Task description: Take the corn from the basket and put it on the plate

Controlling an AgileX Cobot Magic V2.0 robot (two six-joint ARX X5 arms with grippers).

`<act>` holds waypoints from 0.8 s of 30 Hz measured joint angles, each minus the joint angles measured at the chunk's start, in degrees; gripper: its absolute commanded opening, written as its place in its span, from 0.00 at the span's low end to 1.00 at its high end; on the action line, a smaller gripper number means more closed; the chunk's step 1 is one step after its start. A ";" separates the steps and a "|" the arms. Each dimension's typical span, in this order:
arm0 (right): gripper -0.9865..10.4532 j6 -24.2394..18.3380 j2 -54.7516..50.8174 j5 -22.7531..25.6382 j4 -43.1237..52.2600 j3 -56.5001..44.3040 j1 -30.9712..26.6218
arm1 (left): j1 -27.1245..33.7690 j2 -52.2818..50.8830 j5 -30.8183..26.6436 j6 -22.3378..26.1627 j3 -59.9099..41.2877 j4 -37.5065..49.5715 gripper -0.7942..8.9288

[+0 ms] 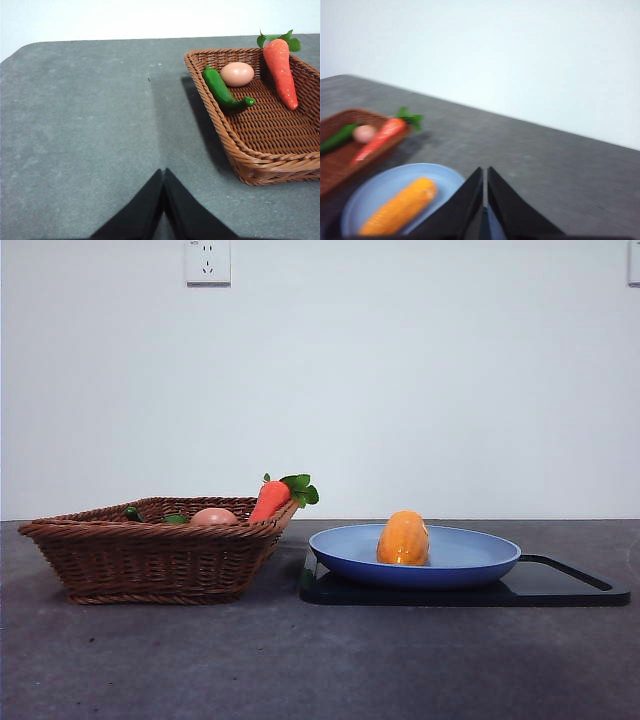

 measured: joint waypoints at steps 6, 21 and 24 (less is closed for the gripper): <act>0.09 0.66 -11.72 6.64 4.17 -13.07 -0.02 | 0.00 0.00 0.00 0.00 0.00 0.00 0.09; 0.09 5.77 -24.00 11.52 4.22 -25.57 0.13 | 0.00 0.00 0.00 0.00 0.00 0.00 0.09; 0.09 5.77 -26.82 11.50 1.60 -25.57 0.13 | 0.00 0.00 -0.02 0.00 0.00 -0.02 0.09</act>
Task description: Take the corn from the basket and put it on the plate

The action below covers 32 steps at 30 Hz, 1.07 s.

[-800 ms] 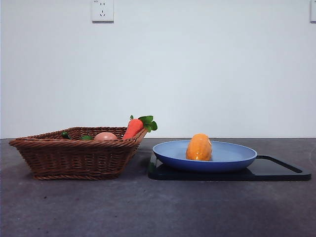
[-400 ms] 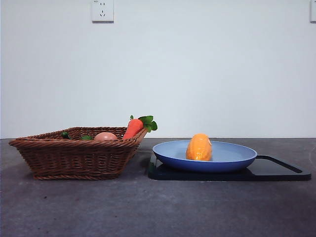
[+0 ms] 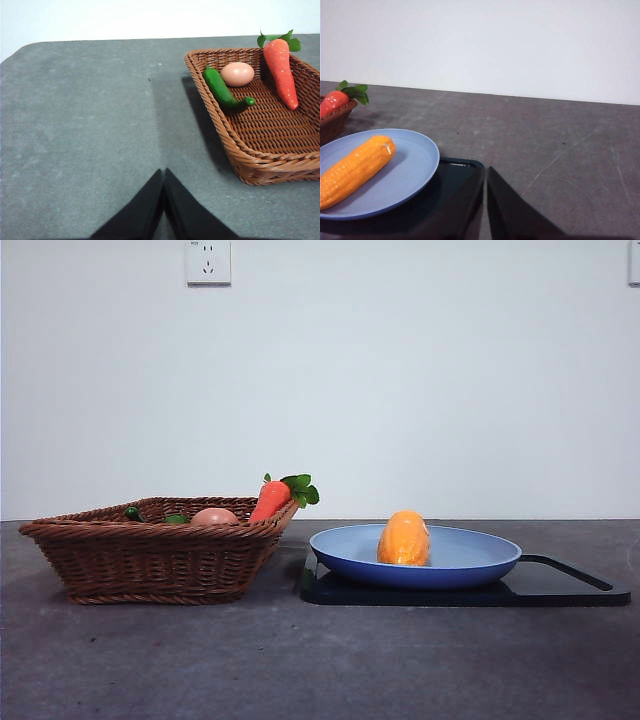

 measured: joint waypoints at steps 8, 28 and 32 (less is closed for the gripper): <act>0.09 0.04 -0.28 0.02 -3.10 0.00 0.11 | 0.00 0.00 0.00 0.00 0.00 0.02 0.09; 0.09 0.04 -0.28 0.02 -3.02 0.00 0.11 | 0.00 0.00 0.02 0.00 0.00 0.00 0.09; 0.09 0.04 -0.28 0.00 -3.02 0.00 0.11 | 0.00 0.00 0.00 0.00 0.00 0.00 0.09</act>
